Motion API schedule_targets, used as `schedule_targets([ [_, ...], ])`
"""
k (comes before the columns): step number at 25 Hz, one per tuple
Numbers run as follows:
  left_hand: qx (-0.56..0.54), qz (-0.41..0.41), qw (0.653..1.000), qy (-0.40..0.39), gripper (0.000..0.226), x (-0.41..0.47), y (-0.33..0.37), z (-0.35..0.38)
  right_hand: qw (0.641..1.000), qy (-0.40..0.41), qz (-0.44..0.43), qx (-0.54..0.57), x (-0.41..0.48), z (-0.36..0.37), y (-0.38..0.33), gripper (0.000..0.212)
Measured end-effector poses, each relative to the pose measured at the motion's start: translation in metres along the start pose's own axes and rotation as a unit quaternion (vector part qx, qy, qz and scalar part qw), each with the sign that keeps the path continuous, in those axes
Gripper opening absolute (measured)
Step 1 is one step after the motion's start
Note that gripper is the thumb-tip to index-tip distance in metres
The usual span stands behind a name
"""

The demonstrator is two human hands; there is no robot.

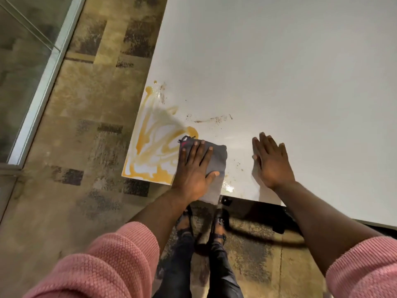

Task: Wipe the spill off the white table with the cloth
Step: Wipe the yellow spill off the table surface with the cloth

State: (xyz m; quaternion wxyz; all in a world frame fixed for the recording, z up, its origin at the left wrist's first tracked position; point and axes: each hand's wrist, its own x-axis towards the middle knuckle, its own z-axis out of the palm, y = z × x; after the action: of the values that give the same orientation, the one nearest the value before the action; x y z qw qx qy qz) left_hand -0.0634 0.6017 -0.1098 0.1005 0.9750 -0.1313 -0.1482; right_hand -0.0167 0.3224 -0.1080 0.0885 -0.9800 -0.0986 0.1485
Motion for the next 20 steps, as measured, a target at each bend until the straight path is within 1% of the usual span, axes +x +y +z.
schedule_targets([
  [2, -0.003, -0.016, 1.0, 0.008, 0.084, 0.003, 0.005, 0.01, 1.0, -0.002, -0.007, 0.01, 0.0, 0.009, 0.009, 0.058],
  [5, 0.011, -0.035, 0.999, 0.016, 0.087, 0.007, 0.007, 0.023, 0.999, 0.025, -0.011, 0.019, -0.001, 0.022, 0.015, 0.061],
  [8, 0.028, -0.045, 0.998, 0.025, 0.085, 0.007, 0.011, 0.03, 0.999, 0.04, -0.014, 0.013, 0.001, 0.029, 0.019, 0.061],
  [11, 0.034, -0.055, 0.997, 0.049, 0.083, -0.008, 0.029, 0.044, 0.999, 0.046, -0.016, 0.015, 0.0, 0.027, 0.019, 0.061],
  [13, 0.033, -0.068, 0.996, 0.05, 0.082, -0.012, 0.038, 0.049, 0.999, 0.044, -0.019, 0.018, 0.002, 0.024, 0.018, 0.062],
  [20, 0.018, -0.05, 0.998, 0.04, 0.081, 0.039, 0.036, 0.034, 0.998, 0.064, -0.021, 0.011, 0.002, 0.031, 0.022, 0.06],
])
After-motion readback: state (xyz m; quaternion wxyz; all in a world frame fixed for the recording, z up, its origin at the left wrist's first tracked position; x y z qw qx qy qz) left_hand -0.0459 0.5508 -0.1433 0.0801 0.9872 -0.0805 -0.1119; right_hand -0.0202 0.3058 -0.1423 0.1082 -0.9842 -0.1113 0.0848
